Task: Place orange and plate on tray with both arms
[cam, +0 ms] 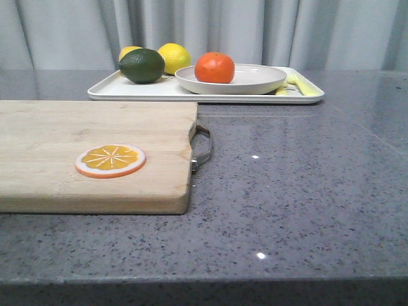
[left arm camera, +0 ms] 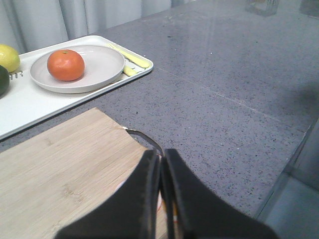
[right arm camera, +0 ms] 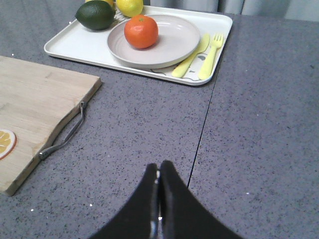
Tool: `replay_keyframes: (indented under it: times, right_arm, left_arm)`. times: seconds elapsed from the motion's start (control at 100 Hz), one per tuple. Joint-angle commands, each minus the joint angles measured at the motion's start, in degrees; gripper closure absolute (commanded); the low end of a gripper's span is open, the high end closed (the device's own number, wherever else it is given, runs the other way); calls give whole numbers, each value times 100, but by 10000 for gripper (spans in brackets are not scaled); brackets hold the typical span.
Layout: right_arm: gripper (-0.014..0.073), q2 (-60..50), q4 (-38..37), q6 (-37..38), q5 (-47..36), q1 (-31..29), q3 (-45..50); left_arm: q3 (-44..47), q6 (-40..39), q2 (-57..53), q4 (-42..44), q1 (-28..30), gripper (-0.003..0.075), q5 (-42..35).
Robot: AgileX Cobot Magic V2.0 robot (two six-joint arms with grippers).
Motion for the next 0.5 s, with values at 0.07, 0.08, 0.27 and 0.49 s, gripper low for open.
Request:
replay_keyframes:
  times: [0.07, 0.08, 0.27, 0.49]
  right_arm:
    - [659, -28, -27, -34, -464, -3, -100]
    - [659, -28, -27, -34, -459, -3, -100]
    - [659, -28, -27, -34, -461, -3, -100]
    - [659, -28, -27, -34, -461, -3, -100]
  left_arm:
    - [-151, 4, 6, -80, 10, 740, -461]
    - [-151, 4, 6, -80, 10, 740, -461]
    - [-151, 4, 6, -80, 10, 740, -461]
    - [-151, 4, 6, -80, 10, 740, -461]
